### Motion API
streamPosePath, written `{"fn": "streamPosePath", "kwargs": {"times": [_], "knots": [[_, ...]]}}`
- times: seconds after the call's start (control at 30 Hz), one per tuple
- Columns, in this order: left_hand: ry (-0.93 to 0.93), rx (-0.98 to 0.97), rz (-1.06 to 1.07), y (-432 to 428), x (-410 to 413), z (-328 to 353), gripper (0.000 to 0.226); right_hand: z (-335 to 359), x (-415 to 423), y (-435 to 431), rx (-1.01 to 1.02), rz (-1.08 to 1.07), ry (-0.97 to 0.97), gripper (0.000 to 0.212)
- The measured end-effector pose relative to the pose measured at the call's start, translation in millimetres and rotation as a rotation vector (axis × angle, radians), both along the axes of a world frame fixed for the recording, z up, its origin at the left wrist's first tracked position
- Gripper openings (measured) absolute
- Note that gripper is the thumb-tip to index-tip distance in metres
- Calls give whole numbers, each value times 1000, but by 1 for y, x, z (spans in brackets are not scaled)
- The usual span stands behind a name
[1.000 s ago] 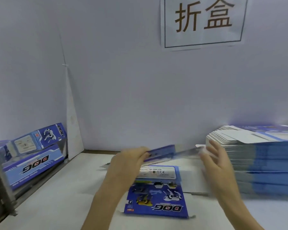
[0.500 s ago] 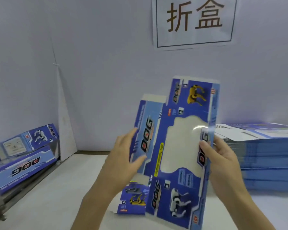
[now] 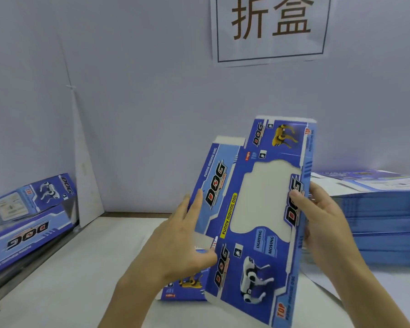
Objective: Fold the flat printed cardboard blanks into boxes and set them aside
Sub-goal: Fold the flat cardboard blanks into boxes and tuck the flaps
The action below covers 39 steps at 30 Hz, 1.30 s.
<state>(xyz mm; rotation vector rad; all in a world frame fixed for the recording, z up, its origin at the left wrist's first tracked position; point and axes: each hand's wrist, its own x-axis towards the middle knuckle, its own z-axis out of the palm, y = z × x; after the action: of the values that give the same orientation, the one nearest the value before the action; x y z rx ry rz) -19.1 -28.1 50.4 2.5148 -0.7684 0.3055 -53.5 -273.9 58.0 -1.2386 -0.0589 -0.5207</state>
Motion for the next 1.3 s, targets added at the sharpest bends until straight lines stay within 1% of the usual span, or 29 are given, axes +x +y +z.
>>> {"fn": "streamPosePath", "kwargs": {"times": [0.07,0.17,0.23,0.3,0.33,0.47,0.53,0.63,0.7,0.77,0.83,0.87,0.9,0.93,0.97,1.0,1.03,1.07,1.1,1.13,1.17,1.2,1.23,1.27,1.3], "knots": [[102,-50,11,-4,-1,-4,103,0,-1,4,-30,10,2,15],[252,-169,-46,-9,1,-9,96,-1,-3,11,-61,-34,-15,15],[339,-271,-76,-10,0,-8,92,-1,-2,15,-85,-77,-30,25],[388,-314,-92,-9,0,-6,91,-2,-2,17,-127,-114,-38,40],[408,-329,-104,-9,0,-6,90,-2,-1,18,-164,-129,-43,45],[506,-461,-194,-7,-1,-4,73,-5,-2,20,-331,-195,-53,50],[576,-521,-239,-5,0,-3,65,-5,-2,21,-350,-188,-44,57],[664,-542,-319,0,-3,-2,63,-3,-2,20,-343,-162,-47,61],[646,-579,-333,-2,2,1,73,-2,-1,16,-340,-161,-47,60],[656,-700,-238,-4,11,6,87,-2,0,8,-345,-166,-17,63],[709,-861,-221,-2,12,10,94,-2,0,1,-346,-163,-8,65],[682,-894,-188,-5,10,13,89,-1,0,0,-333,-142,-31,65],[610,-851,-147,-8,8,14,88,0,-1,3,-335,-118,-69,64],[502,-741,-98,-10,3,12,94,0,-2,10,-372,-117,-122,64],[403,-620,-45,-15,-2,8,106,-1,-3,19,-442,-151,-181,63],[347,-547,-34,-22,-8,5,114,-5,-5,31,-527,-184,-231,61],[359,-552,-99,-31,-14,4,116,-9,-7,44,-599,-172,-273,58],[432,-640,-214,-38,-19,3,114,-12,-11,58,-661,-93,-302,56],[514,-769,-296,-43,-24,3,107,-15,-14,69,-719,27,-323,56],[552,-897,-299,-46,-25,3,95,-17,-18,77,-765,150,-338,59],[535,-1001,-260,-45,-24,3,77,-17,-18,79,-793,234,-337,61],[475,-1069,-199,-43,-21,3,58,-16,-18,76,-776,265,-315,62],[403,-1110,-133,-40,-18,5,38,-14,-16,71,-727,236,-295,60],[349,-1143,-88,-37,-15,8,23,-12,-15,66,-674,154,-272,56],[309,-1170,-61,-32,-13,10,17,-12,-12,60,-645,27,-239,53]]}}
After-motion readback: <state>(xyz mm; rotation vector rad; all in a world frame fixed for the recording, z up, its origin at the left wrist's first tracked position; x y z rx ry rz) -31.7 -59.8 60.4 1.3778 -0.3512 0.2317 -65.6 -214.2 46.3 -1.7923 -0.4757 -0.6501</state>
